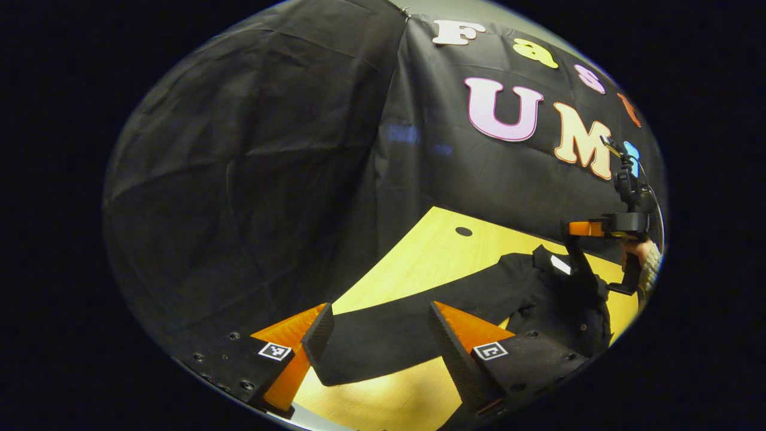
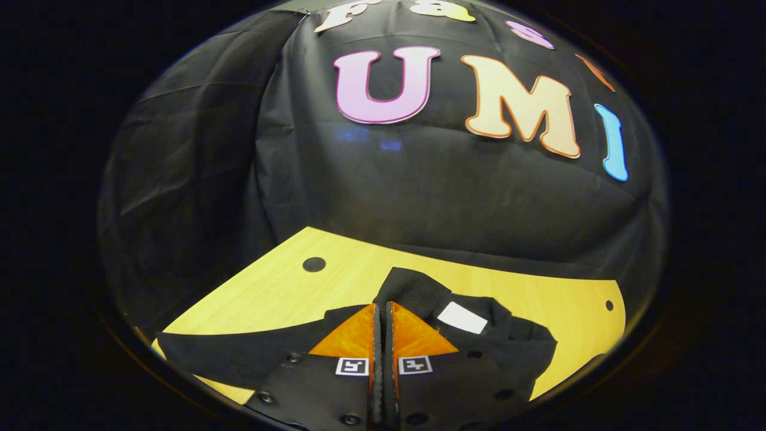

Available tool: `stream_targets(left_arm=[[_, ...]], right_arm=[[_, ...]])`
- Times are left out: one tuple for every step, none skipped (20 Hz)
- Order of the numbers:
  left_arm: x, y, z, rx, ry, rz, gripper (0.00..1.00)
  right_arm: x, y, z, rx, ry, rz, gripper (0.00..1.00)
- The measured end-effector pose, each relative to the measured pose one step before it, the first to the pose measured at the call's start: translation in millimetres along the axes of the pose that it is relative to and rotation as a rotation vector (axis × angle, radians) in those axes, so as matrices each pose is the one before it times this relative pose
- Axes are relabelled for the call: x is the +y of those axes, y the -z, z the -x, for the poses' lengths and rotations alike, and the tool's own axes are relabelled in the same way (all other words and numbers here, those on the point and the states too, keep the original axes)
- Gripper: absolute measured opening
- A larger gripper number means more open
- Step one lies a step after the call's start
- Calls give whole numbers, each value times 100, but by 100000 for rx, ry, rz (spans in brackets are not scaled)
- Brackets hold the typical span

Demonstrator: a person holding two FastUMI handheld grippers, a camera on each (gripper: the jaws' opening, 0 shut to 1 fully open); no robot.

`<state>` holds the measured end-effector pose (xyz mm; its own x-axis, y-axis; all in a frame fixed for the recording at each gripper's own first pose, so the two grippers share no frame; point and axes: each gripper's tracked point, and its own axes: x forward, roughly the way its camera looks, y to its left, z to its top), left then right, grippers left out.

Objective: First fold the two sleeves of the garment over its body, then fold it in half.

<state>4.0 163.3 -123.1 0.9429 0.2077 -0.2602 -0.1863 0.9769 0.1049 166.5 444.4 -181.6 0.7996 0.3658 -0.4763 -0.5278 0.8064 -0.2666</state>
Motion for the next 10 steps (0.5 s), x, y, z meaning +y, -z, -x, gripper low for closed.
stream_targets(left_arm=[[59, 512, -324, 1046, -403, -113, 94], [115, 467, -307, 1414, -564, -272, 94], [293, 367, -246, 1458, -544, -73, 95], [722, 467, -252, 1219, -422, 294, 95], [406, 459, -200, 1000, -399, 427, 95], [354, 390, -337, 815, -578, 157, 95], [172, 462, -269, 692, -691, -103, 95], [230, 435, -358, 907, -663, -252, 95], [321, 523, -325, 835, -758, -303, 95], [303, 670, -252, 1235, -622, -299, 95]], right_arm=[[815, 541, -468, 1204, -1004, 1267, 2], [795, 607, -390, 1047, -859, 1116, 4], [743, 494, -522, 1110, -984, 648, 4], [653, 668, -532, 1459, -1027, 136, 4], [554, 585, -474, 1567, -896, -246, 4], [427, 543, -535, 1387, -450, -445, 4], [240, 261, -488, 785, -197, -450, 4], [18, 490, -605, 813, -198, -84, 4], [48, 399, -562, 864, 48, 197, 4], [383, 302, -166, 1069, -160, 231, 4]])
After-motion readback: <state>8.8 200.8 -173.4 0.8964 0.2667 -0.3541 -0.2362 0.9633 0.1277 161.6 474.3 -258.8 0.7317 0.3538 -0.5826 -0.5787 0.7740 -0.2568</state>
